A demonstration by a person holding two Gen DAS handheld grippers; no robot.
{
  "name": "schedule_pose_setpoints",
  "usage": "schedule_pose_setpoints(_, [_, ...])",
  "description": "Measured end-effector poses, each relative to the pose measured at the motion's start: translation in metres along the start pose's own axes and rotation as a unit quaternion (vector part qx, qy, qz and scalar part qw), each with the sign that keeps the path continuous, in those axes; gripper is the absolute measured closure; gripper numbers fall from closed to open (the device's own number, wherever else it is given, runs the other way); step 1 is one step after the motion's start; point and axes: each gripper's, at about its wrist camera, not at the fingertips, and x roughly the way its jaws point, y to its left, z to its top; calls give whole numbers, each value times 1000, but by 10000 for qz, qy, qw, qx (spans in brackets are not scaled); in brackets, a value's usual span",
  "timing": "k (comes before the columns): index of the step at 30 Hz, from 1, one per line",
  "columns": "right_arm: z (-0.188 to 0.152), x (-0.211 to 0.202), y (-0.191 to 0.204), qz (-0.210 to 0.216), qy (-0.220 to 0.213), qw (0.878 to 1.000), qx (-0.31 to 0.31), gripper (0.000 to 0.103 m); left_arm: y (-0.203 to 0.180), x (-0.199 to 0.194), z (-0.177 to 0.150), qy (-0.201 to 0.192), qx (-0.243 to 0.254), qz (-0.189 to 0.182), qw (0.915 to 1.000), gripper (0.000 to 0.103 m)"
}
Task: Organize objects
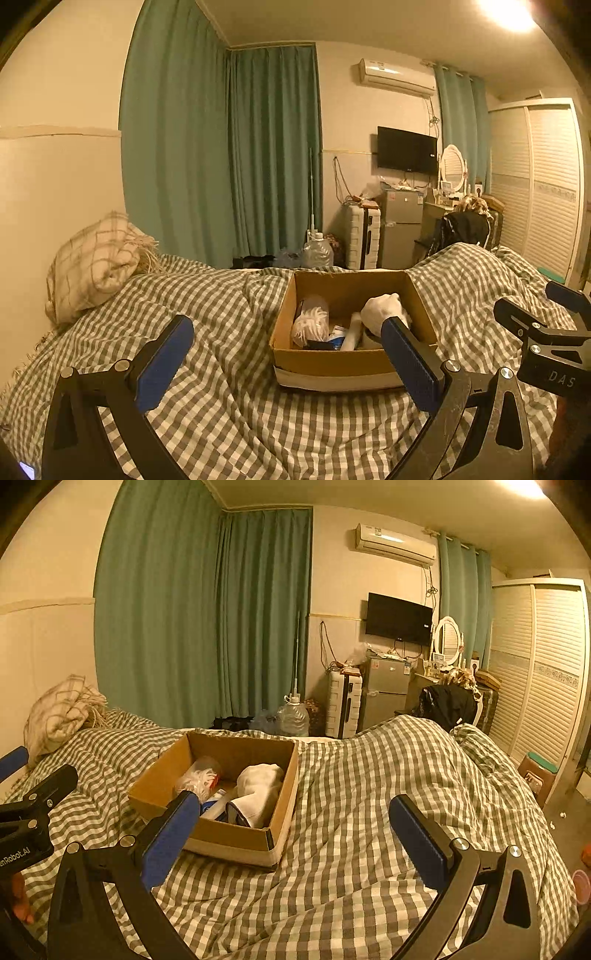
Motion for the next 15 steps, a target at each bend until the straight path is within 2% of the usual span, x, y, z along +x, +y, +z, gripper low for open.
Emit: schedule_pose_setpoints(15, [0, -2, 3, 9, -35, 10000, -68, 0, -3, 2, -4, 81, 48, -18, 10000, 0])
